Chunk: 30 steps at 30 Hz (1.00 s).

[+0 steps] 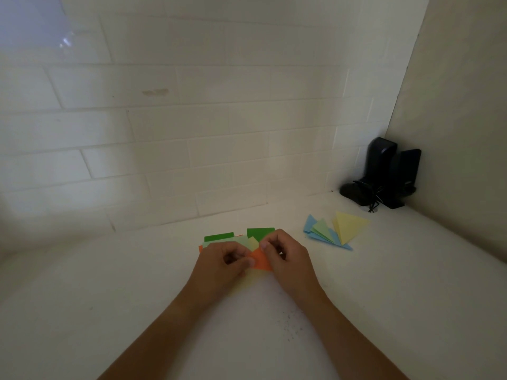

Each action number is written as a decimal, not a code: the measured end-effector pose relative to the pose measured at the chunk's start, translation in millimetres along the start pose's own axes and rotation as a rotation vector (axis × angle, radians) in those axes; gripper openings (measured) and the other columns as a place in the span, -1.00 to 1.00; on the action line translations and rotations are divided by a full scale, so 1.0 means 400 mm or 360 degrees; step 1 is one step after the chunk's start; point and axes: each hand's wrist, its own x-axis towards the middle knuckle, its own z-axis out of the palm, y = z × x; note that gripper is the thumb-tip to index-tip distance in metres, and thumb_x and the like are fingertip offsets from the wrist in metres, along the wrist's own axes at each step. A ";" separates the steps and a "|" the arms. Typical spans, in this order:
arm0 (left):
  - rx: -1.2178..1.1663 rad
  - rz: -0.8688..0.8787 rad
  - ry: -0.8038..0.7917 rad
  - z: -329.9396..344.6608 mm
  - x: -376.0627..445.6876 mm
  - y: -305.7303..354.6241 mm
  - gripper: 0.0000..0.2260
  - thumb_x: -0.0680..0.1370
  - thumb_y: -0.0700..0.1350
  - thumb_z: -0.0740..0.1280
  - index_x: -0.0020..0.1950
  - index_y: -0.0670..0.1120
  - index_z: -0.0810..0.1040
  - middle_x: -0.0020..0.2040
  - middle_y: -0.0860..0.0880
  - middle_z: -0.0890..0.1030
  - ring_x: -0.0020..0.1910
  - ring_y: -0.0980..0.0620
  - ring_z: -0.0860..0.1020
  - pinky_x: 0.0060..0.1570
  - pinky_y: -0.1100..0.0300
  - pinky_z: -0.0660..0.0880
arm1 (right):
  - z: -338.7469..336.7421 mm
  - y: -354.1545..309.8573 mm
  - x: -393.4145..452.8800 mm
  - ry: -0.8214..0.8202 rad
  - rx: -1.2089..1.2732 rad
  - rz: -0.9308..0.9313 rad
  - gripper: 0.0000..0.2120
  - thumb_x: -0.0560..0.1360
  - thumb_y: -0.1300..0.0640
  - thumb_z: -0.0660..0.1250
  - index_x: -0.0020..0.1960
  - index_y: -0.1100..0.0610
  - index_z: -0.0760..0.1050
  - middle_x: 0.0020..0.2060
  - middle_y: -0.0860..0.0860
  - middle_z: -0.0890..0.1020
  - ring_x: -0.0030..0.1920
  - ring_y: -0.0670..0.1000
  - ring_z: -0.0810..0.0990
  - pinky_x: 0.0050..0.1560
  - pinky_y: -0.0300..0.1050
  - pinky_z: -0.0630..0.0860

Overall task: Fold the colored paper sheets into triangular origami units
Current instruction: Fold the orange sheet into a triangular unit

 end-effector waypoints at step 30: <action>-0.0274 -0.0129 -0.0019 -0.004 -0.001 0.000 -0.71 0.60 -0.08 0.45 -0.20 -0.27 0.67 -0.38 -0.13 0.66 -0.42 0.10 0.55 -0.31 0.34 0.44 | 0.002 0.008 0.003 -0.0119 0.0071 0.0164 -0.86 0.65 0.10 0.33 -0.06 0.08 0.58 -0.22 -0.05 0.69 -0.28 -0.17 0.61 -0.19 -0.36 0.48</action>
